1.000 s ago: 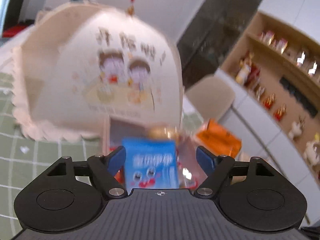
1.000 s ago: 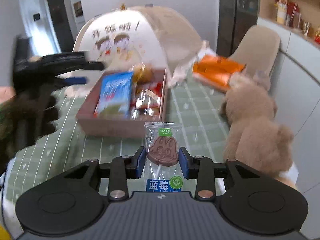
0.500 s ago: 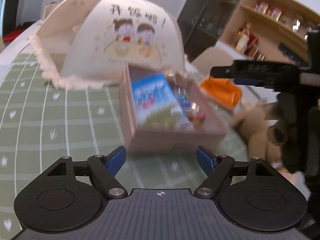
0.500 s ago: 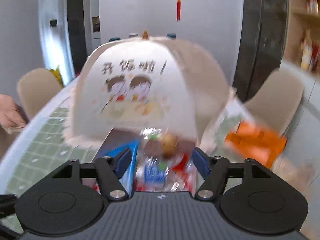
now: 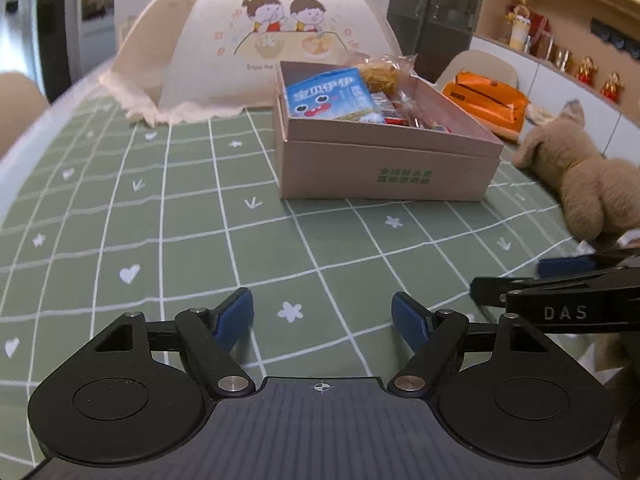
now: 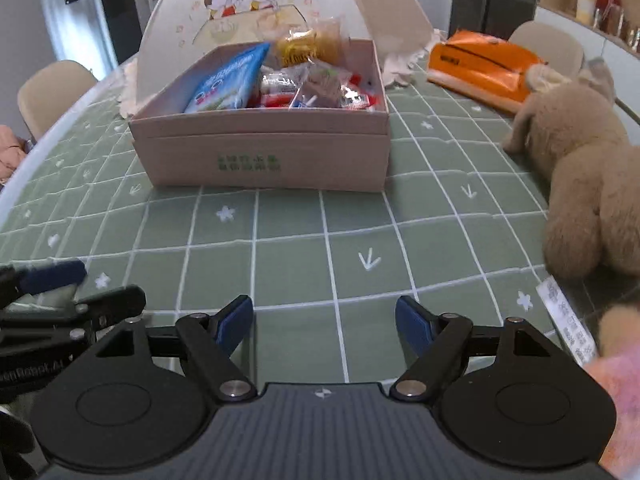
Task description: Organize snacks
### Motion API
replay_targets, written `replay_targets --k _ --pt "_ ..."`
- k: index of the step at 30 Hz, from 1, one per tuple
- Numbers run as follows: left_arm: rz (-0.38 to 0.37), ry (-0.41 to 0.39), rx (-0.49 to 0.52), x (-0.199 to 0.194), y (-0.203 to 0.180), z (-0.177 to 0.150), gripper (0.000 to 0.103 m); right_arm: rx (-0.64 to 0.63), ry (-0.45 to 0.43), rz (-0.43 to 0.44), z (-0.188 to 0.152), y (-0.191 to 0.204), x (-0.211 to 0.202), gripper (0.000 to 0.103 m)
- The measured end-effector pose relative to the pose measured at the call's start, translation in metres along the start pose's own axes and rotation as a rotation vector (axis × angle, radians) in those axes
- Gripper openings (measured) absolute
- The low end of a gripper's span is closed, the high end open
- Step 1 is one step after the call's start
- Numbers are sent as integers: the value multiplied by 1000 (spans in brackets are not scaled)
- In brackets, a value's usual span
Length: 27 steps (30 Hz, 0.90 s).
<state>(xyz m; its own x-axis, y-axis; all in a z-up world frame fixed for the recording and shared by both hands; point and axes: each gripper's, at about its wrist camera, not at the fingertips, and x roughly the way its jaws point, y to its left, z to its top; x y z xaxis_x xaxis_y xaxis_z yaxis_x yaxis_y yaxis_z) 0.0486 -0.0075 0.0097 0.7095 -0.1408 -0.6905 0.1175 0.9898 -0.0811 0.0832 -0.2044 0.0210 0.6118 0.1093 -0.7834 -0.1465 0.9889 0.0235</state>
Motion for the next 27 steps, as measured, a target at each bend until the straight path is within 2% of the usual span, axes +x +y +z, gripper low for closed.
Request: replay_targets --k 3,4,8,12,21,27 --pt "73 -25 88 3 -17 -7 83 16 -20 -47 -8 0 1 99" --pt "82 -33 76 1 -19 -10 83 29 -26 -62 -10 -2 0 103" --pt "86 -53 50 1 -18 -11 84 75 -76 -80 -19 -14 0 103" --pt "84 -57 55 1 -18 -12 84 61 -82 -74 -17 -16 2 103" --pt "91 -57 52 4 -20 -9 85 48 -177 -67 -33 -15 -4 103" --pt "91 -58 51 4 -20 -10 85 49 -179 -67 -32 -16 -4 103"
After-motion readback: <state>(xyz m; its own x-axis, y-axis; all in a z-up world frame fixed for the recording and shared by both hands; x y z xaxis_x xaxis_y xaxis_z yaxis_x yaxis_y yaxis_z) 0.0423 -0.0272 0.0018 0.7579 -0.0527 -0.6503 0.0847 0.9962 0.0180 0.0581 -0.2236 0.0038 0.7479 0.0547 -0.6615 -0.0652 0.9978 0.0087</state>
